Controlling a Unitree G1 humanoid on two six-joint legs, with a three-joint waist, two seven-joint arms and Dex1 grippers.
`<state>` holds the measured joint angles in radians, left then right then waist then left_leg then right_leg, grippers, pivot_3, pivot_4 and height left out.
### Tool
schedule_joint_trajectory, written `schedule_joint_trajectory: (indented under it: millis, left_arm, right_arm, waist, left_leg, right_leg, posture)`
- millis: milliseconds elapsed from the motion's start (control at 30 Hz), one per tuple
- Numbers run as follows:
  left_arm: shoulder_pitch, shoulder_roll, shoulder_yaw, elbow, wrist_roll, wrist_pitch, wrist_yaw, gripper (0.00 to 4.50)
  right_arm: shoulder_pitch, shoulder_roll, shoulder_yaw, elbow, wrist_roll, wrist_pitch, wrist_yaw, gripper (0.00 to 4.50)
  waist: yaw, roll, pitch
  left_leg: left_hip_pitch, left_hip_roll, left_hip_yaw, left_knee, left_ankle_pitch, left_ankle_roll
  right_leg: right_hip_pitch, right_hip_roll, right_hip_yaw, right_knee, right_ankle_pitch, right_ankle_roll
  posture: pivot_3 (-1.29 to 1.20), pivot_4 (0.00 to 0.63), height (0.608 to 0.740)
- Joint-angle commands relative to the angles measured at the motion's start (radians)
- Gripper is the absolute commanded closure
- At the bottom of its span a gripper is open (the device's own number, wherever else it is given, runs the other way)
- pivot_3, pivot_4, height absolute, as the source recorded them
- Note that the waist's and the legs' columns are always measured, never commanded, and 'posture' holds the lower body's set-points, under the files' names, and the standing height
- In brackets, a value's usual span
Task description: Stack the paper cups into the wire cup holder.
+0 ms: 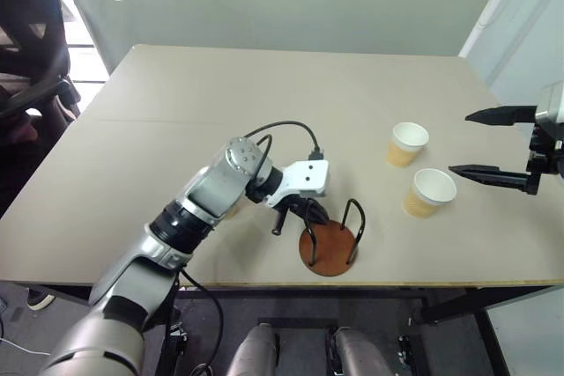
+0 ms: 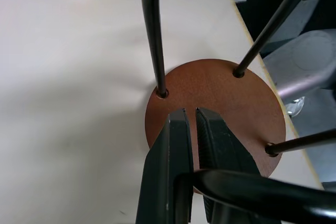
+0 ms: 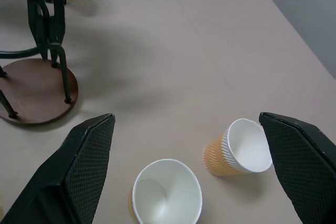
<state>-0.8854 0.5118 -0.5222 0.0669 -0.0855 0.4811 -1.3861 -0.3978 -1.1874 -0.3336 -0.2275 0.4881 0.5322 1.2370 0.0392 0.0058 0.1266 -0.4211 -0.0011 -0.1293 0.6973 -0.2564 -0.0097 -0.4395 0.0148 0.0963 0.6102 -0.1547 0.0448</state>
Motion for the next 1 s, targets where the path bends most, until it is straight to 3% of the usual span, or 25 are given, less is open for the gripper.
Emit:
schedule_joint_trajectory:
  millis: [33, 300, 333, 400, 700, 733, 1000]
  left_arm:
    - [-0.006, -0.004, 0.003, -0.017, 0.011, -0.001, 0.012, 4.49]
    - [-0.002, -0.017, 0.009, -0.029, 0.014, 0.063, 0.056, 4.49]
    - [-0.003, -0.017, 0.012, -0.033, 0.009, 0.073, 0.056, 3.89]
    - [-0.004, -0.014, 0.011, -0.039, 0.008, 0.079, 0.057, 3.39]
    - [-0.006, 0.000, 0.020, -0.067, 0.007, 0.085, 0.075, 0.22]
    - [-0.007, 0.005, 0.023, -0.072, 0.005, 0.086, 0.075, 0.03]
    - [-0.037, 0.124, 0.124, -0.130, -0.044, 0.099, 0.040, 0.03]
  right_arm:
    - [0.002, -0.024, -0.048, -0.026, 0.018, 0.002, -0.006, 0.00]
    - [0.010, -0.025, -0.051, -0.033, 0.022, 0.006, -0.006, 0.00]
    - [0.010, -0.025, -0.051, -0.032, 0.022, 0.006, -0.006, 0.00]
    - [0.011, -0.026, -0.049, -0.031, 0.022, 0.005, -0.006, 0.00]
    - [-0.006, -0.024, -0.027, -0.019, 0.021, -0.001, -0.007, 0.00]
    - [-0.008, -0.024, -0.025, -0.016, 0.020, -0.002, -0.006, 0.00]
    - [-0.043, -0.021, 0.031, 0.027, 0.002, -0.035, 0.016, 0.00]
  waist:
    - [0.000, 0.000, 0.000]
    - [0.000, 0.000, 0.000]
    - [0.000, 0.000, 0.000]
    - [0.000, 0.000, 0.000]
    - [0.000, 0.000, 0.000]
    - [0.000, 0.000, 0.000]
    - [-0.004, 0.000, 0.000]
  left_leg:
    - [0.000, 0.000, 0.000, 0.000, 0.000, 0.000]
    - [0.000, -0.001, 0.001, 0.000, 0.000, 0.000]
    - [0.000, -0.001, 0.002, 0.000, 0.000, 0.000]
    - [0.000, -0.002, 0.002, 0.000, 0.000, 0.000]
    - [0.001, -0.003, 0.006, 0.000, -0.003, 0.005]
    - [0.001, -0.003, 0.007, 0.000, -0.003, 0.005]
    - [0.001, -0.002, 0.008, 0.000, -0.004, 0.007]
  right_leg:
    - [0.000, 0.000, 0.000, 0.000, 0.000, 0.000]
    - [0.000, 0.000, 0.003, 0.000, 0.000, 0.001]
    - [0.000, 0.000, 0.004, 0.000, 0.000, 0.002]
    - [0.000, 0.000, 0.006, 0.000, 0.000, 0.003]
    - [0.000, 0.000, 0.012, -0.001, -0.001, 0.006]
    - [0.000, 0.000, 0.012, -0.001, -0.002, 0.007]
    - [-0.001, 0.000, 0.013, -0.001, -0.002, 0.007]
  posture:
    - [0.00, 0.150, 0.740]
    - [0.00, 0.150, 0.740]
    - [0.00, 0.150, 0.740]
    - [0.00, 0.150, 0.740]
    - [0.00, 0.150, 0.740]
    - [0.00, 0.150, 0.740]
    - [0.00, 0.150, 0.740]
